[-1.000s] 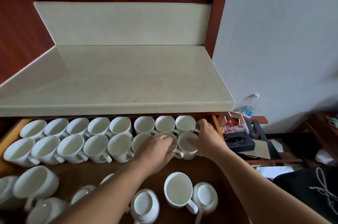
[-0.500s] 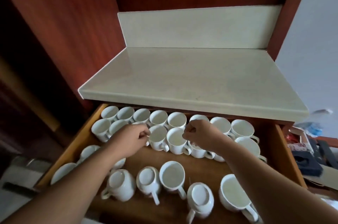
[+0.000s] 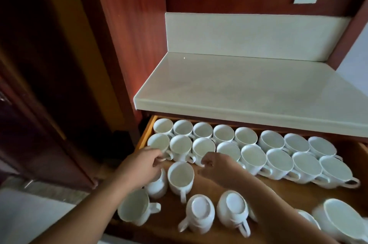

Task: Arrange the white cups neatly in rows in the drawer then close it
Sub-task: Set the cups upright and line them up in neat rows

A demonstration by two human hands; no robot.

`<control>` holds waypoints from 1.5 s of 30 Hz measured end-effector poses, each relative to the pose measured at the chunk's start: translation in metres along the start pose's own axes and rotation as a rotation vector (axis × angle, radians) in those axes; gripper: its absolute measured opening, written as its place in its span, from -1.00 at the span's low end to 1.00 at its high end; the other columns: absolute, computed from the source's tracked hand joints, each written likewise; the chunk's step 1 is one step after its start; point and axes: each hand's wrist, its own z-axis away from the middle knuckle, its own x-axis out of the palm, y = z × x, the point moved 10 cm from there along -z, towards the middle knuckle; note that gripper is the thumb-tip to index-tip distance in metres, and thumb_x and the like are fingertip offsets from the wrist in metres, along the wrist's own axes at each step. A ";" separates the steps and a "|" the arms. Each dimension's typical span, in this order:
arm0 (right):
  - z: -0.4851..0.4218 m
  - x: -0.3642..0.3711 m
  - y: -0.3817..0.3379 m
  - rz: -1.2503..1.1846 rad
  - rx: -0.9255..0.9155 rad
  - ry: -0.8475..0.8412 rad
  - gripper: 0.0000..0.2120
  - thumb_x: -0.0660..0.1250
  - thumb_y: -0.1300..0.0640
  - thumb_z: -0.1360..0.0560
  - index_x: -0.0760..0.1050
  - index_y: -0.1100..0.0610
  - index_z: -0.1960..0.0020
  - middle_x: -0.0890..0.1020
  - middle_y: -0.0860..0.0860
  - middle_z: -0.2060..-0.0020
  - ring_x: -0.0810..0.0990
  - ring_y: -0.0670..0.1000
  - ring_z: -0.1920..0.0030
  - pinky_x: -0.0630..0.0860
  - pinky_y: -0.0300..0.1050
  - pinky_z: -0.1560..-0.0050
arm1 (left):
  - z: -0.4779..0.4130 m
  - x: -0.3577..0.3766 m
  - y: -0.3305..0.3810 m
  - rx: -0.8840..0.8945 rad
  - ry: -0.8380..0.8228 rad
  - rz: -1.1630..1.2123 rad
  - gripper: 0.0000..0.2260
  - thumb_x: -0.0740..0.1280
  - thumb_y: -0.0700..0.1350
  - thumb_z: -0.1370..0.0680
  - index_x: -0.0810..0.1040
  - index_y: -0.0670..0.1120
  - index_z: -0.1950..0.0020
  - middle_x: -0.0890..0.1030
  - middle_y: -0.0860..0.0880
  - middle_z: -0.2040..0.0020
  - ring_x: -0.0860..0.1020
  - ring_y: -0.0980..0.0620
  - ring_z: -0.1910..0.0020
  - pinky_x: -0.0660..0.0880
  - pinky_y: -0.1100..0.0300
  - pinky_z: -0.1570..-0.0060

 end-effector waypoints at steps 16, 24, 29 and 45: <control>-0.007 0.068 -0.056 0.081 0.053 0.022 -0.10 0.49 -0.20 -0.40 0.15 0.10 -0.55 0.40 0.04 -0.38 0.49 0.09 -0.31 0.46 -0.10 -0.16 | 0.012 0.048 -0.020 0.095 -0.151 -0.172 -0.34 0.48 0.11 -0.48 0.27 0.08 -0.50 0.37 0.02 -0.43 0.43 -0.04 -0.39 0.48 0.08 -0.24; -0.003 0.057 -0.040 0.102 0.122 0.066 -0.25 0.47 -0.15 -0.35 0.29 0.06 -0.43 0.45 0.01 -0.22 0.55 0.08 -0.18 0.43 -0.16 0.02 | 0.006 0.047 -0.023 0.017 -0.148 -0.182 -0.41 0.50 0.09 -0.44 0.36 0.07 -0.41 0.45 0.04 -0.33 0.56 -0.04 -0.24 0.54 0.08 -0.10; -0.001 0.046 -0.026 0.076 0.164 0.115 -0.32 0.47 -0.17 -0.34 0.30 0.05 -0.34 0.46 0.01 -0.16 0.57 0.07 -0.10 0.51 -0.13 0.04 | 0.012 0.022 -0.025 -0.044 -0.010 0.093 -0.36 0.51 0.13 -0.40 0.34 0.19 -0.43 0.40 0.19 -0.31 0.50 0.08 -0.20 0.53 0.14 -0.06; 0.012 0.026 -0.079 -0.889 -0.240 0.087 -0.56 0.37 -0.19 -0.56 0.56 0.10 -0.27 0.67 0.16 -0.04 0.65 0.18 0.01 0.55 0.16 0.00 | 0.013 0.011 -0.004 0.033 -0.129 1.381 -0.37 0.56 -0.06 -0.28 0.55 -0.06 -0.34 0.62 -0.23 -0.21 0.63 -0.15 -0.15 0.60 0.04 -0.06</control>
